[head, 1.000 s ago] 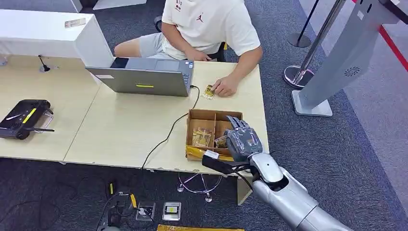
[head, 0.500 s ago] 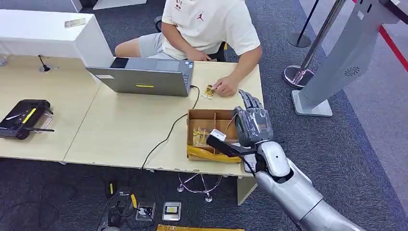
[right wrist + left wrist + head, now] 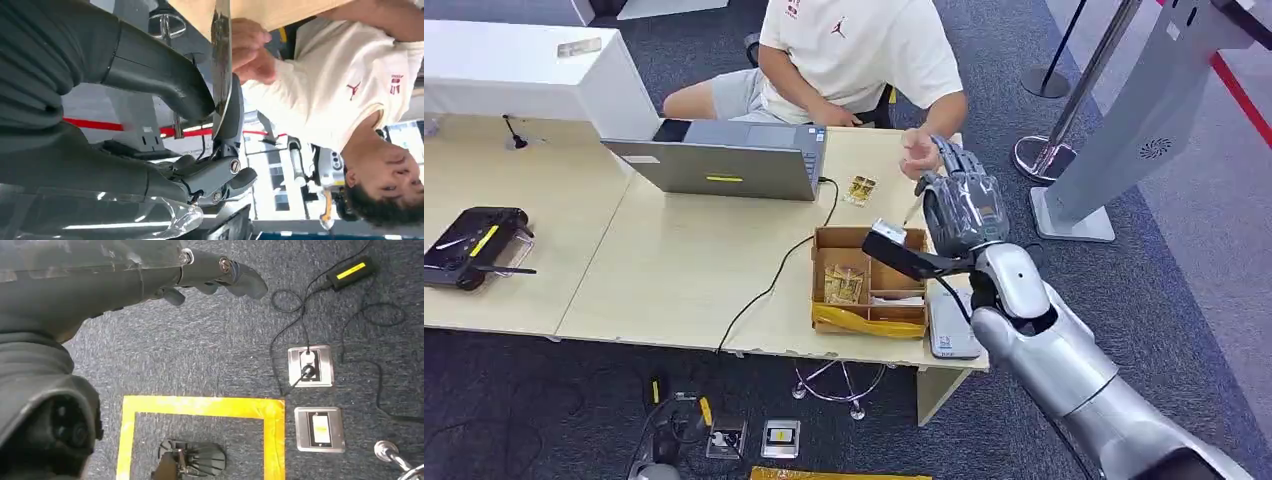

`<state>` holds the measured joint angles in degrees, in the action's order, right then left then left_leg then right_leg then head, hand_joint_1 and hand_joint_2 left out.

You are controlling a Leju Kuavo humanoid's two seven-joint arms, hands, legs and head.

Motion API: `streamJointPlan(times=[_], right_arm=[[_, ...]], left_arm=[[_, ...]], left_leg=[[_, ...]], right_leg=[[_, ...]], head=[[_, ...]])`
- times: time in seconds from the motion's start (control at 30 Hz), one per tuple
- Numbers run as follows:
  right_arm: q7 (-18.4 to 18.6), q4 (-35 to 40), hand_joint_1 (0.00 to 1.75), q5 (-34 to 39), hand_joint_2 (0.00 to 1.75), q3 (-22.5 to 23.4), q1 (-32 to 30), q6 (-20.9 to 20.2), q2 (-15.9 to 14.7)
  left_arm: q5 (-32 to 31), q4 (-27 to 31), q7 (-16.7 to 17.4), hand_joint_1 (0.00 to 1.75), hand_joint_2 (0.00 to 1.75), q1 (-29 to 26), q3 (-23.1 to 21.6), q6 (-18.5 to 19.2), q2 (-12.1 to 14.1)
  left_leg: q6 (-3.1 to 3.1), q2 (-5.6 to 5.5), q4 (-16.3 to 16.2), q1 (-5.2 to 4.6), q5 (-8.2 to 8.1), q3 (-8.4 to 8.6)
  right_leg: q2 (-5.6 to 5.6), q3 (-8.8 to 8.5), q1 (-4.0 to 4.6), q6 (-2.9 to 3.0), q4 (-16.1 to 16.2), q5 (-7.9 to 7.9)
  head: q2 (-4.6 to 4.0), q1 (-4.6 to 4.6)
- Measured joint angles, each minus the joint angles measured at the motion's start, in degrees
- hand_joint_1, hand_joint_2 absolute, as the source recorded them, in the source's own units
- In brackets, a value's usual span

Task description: Pass the card to the sensor for recognition and then transmit it.

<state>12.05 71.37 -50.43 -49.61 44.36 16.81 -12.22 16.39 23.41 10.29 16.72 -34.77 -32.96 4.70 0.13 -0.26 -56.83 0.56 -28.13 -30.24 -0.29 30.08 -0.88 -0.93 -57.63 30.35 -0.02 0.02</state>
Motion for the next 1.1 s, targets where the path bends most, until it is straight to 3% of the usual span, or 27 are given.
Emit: streamJointPlan(times=[0.37,0.87,0.9,0.93,1.1], right_arm=[[-2.2,-15.8,1.75,7.3,1.75,-2.0,10.4,-1.0,6.3],[-2.6,-29.4,1.75,5.5,1.75,-4.8,14.1,0.8,11.5],[-2.6,-30.0,0.24,5.5,1.75,-4.9,14.1,0.8,11.7],[-2.6,-30.6,0.0,5.5,1.75,-5.0,14.2,0.9,11.8],[-3.2,-32.2,0.0,6.3,1.75,-5.6,14.4,1.9,12.0]], left_arm=[[-2.1,-0.1,2.2,0.0,0.0,1.7,-0.1,1.1,-0.1],[-1.6,-0.7,3.0,0.0,0.0,2.3,-0.1,1.9,-0.3],[-1.6,-0.7,3.1,0.0,0.0,2.3,-0.1,1.9,-0.3],[-1.5,-0.8,3.1,0.0,0.0,2.3,-0.1,1.9,-0.3],[-0.9,-1.0,3.4,0.0,0.0,2.3,-0.1,2.3,-0.3]], left_leg=[[-0.01,-0.01,0.0,0.0,0.01,-0.02],[-0.01,-0.02,0.0,0.0,0.0,-0.03],[-0.01,-0.02,0.0,0.0,0.0,-0.03],[-0.01,-0.02,0.0,0.0,0.0,-0.03],[-0.01,-0.02,0.0,-0.01,0.0,-0.02]], right_leg=[[-0.02,0.01,0.0,0.0,0.0,0.0],[-0.04,0.02,0.0,0.0,0.0,0.0],[-0.03,0.02,0.0,0.0,0.0,0.0],[-0.02,0.02,0.0,0.0,0.0,0.0],[-0.01,0.03,0.0,0.0,0.0,0.0]], head=[[0.0,0.0],[0.0,0.0],[0.0,0.0],[0.0,-0.02],[0.0,0.0]])
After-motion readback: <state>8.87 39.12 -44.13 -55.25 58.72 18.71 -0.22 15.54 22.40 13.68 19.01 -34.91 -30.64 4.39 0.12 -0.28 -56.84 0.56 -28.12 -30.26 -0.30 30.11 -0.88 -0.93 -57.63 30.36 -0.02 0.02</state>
